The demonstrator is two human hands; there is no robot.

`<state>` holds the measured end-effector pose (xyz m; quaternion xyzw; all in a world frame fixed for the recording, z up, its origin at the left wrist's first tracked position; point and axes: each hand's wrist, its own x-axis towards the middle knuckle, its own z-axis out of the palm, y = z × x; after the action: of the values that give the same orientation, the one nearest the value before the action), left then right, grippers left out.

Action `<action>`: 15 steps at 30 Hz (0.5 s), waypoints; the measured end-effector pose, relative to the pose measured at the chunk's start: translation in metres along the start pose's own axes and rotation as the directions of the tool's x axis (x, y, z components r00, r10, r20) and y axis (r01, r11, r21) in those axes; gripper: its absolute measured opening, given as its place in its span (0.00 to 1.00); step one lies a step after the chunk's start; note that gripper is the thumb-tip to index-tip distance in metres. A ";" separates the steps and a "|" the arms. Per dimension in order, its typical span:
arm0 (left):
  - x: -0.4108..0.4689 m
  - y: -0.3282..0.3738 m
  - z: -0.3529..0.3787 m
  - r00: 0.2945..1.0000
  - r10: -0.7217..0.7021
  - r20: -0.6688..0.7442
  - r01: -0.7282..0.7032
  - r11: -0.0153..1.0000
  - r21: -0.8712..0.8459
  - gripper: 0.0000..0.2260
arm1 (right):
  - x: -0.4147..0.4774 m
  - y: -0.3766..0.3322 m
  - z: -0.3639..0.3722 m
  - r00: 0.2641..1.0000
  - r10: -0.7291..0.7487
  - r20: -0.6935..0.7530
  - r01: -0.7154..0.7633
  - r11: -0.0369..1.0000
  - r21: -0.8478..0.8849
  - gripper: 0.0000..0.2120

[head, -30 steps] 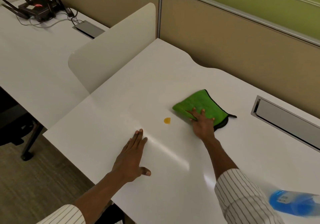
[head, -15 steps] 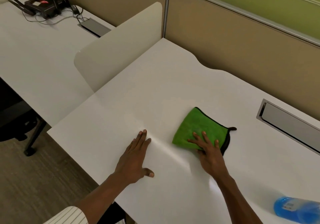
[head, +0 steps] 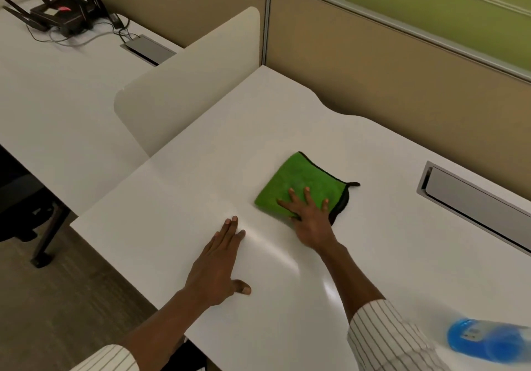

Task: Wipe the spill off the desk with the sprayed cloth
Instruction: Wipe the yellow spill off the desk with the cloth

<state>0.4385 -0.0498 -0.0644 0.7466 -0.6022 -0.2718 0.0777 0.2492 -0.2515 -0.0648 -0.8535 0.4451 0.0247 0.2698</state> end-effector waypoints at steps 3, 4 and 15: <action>0.000 0.000 0.001 1.000 0.001 -0.002 -0.001 1.000 0.004 0.61 | -0.052 -0.002 0.013 0.997 -0.079 0.008 0.079 0.997 -0.004 0.29; 0.000 0.000 0.001 1.000 -0.001 -0.006 0.001 1.000 0.003 0.61 | -0.071 -0.002 0.017 0.996 -0.086 0.006 0.086 0.996 -0.009 0.30; 0.001 0.001 0.002 1.000 -0.004 -0.008 0.004 1.000 -0.004 0.62 | -0.121 -0.012 0.046 0.995 -0.098 -0.013 0.094 0.980 -0.175 0.35</action>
<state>0.4371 -0.0503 -0.0655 0.7487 -0.6000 -0.2701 0.0809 0.1946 -0.1334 -0.0648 -0.8946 0.4023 0.0410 0.1903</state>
